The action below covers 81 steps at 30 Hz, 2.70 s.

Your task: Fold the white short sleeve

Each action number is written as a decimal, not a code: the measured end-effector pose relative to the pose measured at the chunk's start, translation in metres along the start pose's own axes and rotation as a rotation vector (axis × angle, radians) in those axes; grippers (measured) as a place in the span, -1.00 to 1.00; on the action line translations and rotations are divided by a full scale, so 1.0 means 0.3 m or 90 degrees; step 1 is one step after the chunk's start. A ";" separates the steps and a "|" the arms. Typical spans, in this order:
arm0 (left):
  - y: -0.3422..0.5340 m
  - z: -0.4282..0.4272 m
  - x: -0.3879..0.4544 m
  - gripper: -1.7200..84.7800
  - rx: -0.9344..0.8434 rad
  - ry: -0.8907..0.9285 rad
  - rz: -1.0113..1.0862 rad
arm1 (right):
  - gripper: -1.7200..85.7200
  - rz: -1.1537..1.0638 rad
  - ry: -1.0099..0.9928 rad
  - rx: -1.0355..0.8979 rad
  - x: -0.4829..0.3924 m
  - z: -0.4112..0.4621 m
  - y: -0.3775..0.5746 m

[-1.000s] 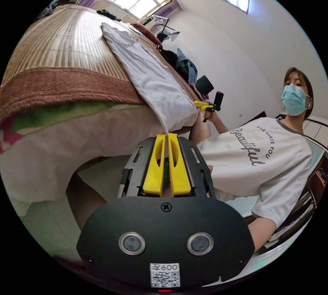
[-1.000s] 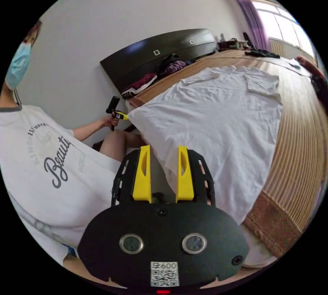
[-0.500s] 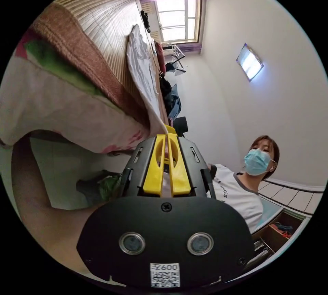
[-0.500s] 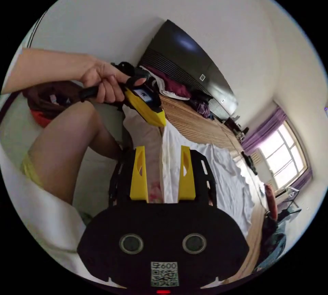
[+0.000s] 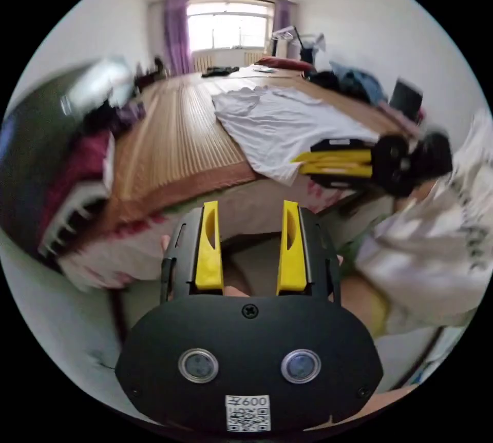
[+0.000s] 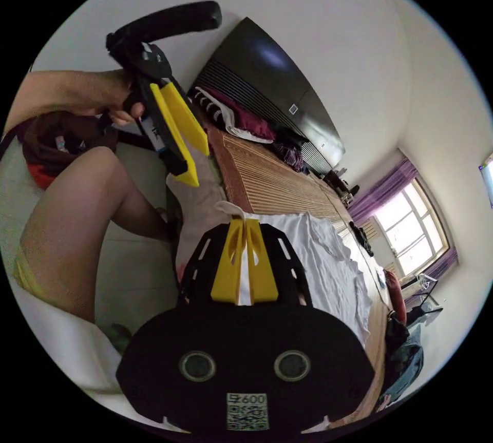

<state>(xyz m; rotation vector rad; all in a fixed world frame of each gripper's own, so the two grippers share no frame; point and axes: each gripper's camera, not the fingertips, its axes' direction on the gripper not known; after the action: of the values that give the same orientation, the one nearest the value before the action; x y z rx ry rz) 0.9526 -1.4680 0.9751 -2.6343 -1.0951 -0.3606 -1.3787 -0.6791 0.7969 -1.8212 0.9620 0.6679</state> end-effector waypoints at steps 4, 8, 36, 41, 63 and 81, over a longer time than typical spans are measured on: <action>0.207 0.252 0.712 -0.51 0.015 -0.120 0.273 | -0.98 0.052 -0.053 0.003 -0.014 0.084 0.043; 0.417 0.620 1.128 -0.51 -0.019 -0.222 0.329 | -0.98 0.064 -0.057 0.012 -0.052 0.150 0.079; 1.408 1.604 2.072 -0.91 0.038 -0.276 0.384 | -0.96 -0.119 0.276 -0.392 -0.354 0.340 0.267; 1.443 1.742 2.138 -0.92 0.031 -0.288 0.335 | -0.94 -0.085 0.291 -0.513 -0.249 0.147 0.371; 1.332 1.941 2.530 -0.92 -0.099 0.007 0.407 | -0.98 -0.169 -0.140 -0.438 0.032 -1.016 -0.229; 0.282 1.476 2.494 -0.92 0.002 0.091 0.433 | -0.98 -0.091 -0.251 -0.363 0.590 -2.002 -1.131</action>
<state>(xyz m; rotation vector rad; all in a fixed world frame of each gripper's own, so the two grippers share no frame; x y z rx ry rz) 1.5809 -0.8891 0.7929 -2.7221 -0.1217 -0.3816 -0.9759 -1.1984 1.0710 -2.1016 0.3917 1.2469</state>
